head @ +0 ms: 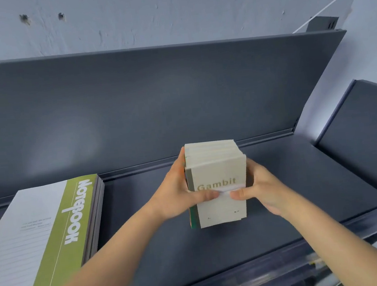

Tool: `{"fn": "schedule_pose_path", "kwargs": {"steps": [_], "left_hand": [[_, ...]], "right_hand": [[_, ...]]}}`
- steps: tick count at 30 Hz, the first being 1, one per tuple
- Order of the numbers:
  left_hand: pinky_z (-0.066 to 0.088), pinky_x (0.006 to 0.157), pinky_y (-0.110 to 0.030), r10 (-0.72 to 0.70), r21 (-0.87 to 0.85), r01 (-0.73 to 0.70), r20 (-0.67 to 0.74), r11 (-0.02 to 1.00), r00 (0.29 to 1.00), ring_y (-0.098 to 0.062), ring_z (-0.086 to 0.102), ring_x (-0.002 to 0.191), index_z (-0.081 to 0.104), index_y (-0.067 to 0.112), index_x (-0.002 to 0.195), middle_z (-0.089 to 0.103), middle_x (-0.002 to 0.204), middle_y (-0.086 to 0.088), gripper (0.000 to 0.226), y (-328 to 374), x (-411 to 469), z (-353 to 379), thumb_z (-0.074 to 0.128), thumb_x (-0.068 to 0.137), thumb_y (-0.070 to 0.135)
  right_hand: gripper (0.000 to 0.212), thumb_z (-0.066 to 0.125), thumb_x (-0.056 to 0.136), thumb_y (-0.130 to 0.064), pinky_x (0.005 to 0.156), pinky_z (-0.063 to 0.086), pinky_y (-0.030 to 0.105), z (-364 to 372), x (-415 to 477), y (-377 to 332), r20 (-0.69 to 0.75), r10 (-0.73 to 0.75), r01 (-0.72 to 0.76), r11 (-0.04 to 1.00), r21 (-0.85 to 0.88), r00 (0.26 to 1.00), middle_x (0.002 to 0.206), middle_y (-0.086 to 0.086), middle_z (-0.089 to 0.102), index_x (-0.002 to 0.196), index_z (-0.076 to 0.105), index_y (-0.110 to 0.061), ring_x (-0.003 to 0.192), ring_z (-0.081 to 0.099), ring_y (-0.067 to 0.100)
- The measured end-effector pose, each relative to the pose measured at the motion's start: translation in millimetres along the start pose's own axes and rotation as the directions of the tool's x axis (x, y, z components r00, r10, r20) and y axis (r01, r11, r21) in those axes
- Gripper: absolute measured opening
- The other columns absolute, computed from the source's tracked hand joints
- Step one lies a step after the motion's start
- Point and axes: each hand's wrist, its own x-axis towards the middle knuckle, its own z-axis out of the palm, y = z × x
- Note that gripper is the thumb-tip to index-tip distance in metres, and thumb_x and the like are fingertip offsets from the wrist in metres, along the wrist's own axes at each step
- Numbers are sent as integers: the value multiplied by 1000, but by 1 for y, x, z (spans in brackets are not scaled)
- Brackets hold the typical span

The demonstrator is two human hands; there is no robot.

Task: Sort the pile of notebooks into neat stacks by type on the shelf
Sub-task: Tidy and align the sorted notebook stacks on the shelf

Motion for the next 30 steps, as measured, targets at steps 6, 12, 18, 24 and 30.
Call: {"fn": "schedule_pose_path", "kwargs": {"steps": [6, 12, 18, 24, 30], "left_hand": [[50, 99, -46, -421, -118, 434, 120, 893, 899, -18, 67, 108, 66, 27, 112, 74, 109, 7, 48, 15, 10, -29, 78, 67, 39], [55, 83, -44, -720, -193, 736, 154, 649, 676, -28, 63, 106, 63, 17, 115, 65, 122, -12, 45, 8, 4, -55, 74, 79, 41], [54, 89, -51, -764, -235, 763, 105, 603, 636, -30, 62, 107, 60, 17, 114, 64, 119, -13, 42, -8, -2, -61, 73, 81, 39], [60, 76, -42, -751, -112, 748, 21, 655, 660, -25, 70, 95, 63, 16, 111, 71, 108, -8, 38, -3, -1, -61, 67, 86, 44], [56, 84, -54, -739, -104, 734, -16, 671, 674, -28, 64, 106, 58, 18, 116, 68, 109, -5, 36, 4, -6, -47, 47, 97, 47]], "right_hand": [[48, 67, 70, -3, 86, 52, 39, 8, 20, -28, 146, 265, -296, 918, 264, 953, 114, 10, 70, 118, 63, -5, 108, 65, 28], [35, 58, 85, -16, 97, 47, 46, 38, 47, -31, 232, 501, -549, 800, 243, 834, 114, 7, 70, 120, 62, -12, 109, 65, 28], [36, 57, 82, -17, 87, 50, 43, 60, 62, -24, 189, 573, -603, 767, 218, 797, 110, 9, 71, 117, 63, -14, 104, 65, 30], [30, 58, 87, -23, 83, 49, 41, 65, 64, -26, 120, 598, -610, 781, 135, 793, 110, 7, 71, 115, 63, -17, 102, 65, 28], [30, 51, 90, -15, 108, 35, 50, 62, 57, -31, 92, 585, -591, 804, 63, 806, 116, 7, 68, 118, 61, -14, 112, 61, 27]]}}
